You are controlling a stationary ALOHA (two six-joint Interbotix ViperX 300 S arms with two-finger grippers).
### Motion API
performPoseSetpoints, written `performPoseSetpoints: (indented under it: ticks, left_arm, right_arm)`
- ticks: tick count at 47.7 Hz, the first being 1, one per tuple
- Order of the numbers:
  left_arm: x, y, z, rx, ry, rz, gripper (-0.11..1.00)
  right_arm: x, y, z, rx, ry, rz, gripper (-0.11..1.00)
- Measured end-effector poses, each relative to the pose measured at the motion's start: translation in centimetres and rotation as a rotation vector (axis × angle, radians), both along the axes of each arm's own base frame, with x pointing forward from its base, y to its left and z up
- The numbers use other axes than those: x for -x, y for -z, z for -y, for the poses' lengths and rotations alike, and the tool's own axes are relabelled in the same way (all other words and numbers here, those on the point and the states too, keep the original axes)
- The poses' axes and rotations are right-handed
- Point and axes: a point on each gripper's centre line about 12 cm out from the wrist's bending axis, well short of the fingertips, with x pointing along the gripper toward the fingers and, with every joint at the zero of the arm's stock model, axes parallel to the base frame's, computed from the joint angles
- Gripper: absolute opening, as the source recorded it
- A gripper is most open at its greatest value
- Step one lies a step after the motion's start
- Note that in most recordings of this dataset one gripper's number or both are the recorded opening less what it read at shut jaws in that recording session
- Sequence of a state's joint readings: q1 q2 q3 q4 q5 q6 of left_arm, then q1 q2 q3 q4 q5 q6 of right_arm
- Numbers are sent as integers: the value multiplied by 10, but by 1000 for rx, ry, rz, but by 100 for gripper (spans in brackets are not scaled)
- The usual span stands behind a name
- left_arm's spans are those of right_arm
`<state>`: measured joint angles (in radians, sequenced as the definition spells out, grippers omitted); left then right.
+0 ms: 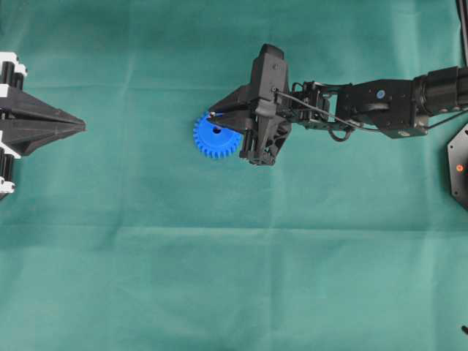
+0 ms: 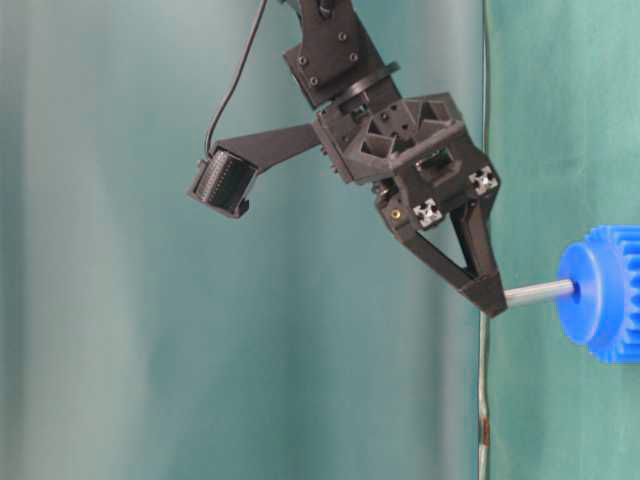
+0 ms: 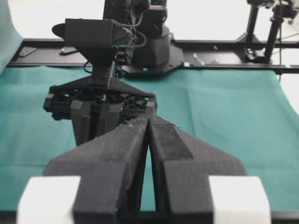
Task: Insert the shaft placed at a random location into the center hole of the medium gear at another random location.
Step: 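Align the held shaft above the gear's center hole and lower it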
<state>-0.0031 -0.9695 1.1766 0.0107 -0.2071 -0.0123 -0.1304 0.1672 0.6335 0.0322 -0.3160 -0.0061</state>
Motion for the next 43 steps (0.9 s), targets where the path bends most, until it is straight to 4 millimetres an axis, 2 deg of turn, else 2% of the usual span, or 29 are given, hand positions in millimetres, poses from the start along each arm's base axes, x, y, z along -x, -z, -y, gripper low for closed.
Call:
performPoseSetpoints:
  ticks: [17, 29, 43]
  left_arm:
    - [0, 1, 0, 0, 0, -6, 0]
    - [0, 1, 0, -2, -1, -6, 0]
    - [0, 1, 0, 0, 0, -6, 0]
  right_arm:
    - [2, -4, 0, 2, -1, 6, 13]
    - [7, -29, -1, 9, -1, 59, 13]
    - [5, -25, -3, 12, -7, 68, 13]
